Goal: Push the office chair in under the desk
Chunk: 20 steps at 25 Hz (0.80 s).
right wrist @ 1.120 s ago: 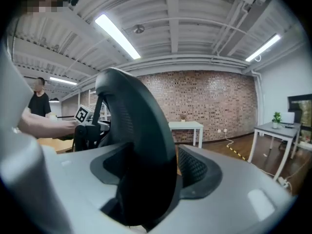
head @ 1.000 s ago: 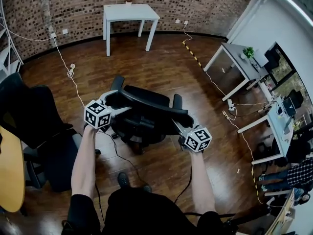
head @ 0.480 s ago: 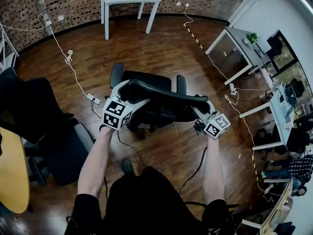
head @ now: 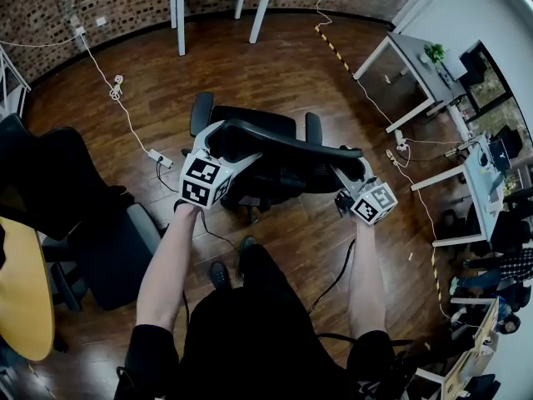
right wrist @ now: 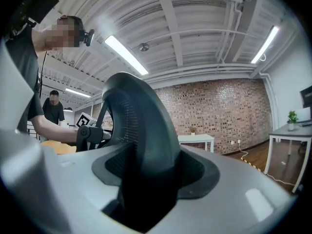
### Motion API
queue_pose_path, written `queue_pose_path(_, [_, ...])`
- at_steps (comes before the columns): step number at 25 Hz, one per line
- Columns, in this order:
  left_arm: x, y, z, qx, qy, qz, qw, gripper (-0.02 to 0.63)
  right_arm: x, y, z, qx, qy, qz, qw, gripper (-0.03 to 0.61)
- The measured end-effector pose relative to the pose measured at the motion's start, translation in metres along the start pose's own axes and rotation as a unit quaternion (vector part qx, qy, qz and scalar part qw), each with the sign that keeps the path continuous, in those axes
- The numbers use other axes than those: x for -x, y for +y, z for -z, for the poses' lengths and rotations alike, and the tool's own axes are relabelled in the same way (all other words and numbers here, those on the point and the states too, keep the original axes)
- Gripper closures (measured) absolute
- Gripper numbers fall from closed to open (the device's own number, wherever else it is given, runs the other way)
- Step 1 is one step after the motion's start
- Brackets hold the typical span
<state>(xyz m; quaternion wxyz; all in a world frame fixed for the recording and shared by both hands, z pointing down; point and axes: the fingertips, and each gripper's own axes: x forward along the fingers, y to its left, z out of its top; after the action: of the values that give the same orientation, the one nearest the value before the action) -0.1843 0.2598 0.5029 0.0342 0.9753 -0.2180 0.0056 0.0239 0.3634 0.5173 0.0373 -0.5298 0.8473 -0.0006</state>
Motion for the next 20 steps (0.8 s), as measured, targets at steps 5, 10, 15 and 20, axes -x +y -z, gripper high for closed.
queue_pose_path(5, [-0.046,-0.002,0.003,0.004,0.010,0.000,0.9999,0.068,-0.001,-0.048,-0.003,-0.002,0.000,-0.009,1.000,0.310])
queue_pose_path(10, [-0.088,-0.014,0.001,-0.005,-0.005,-0.028,0.9996,0.064,0.007,-0.093,-0.004,-0.006,-0.002,-0.034,0.999,0.314])
queue_pose_path(15, [-0.122,-0.018,0.016,-0.003,-0.020,-0.045,0.9988,0.063,0.006,-0.131,0.011,-0.001,0.002,-0.060,0.998,0.316])
queue_pose_path(20, [-0.202,-0.049,-0.006,-0.011,-0.024,-0.072,0.9971,0.063,0.027,-0.217,-0.015,-0.008,-0.001,-0.095,0.995,0.318])
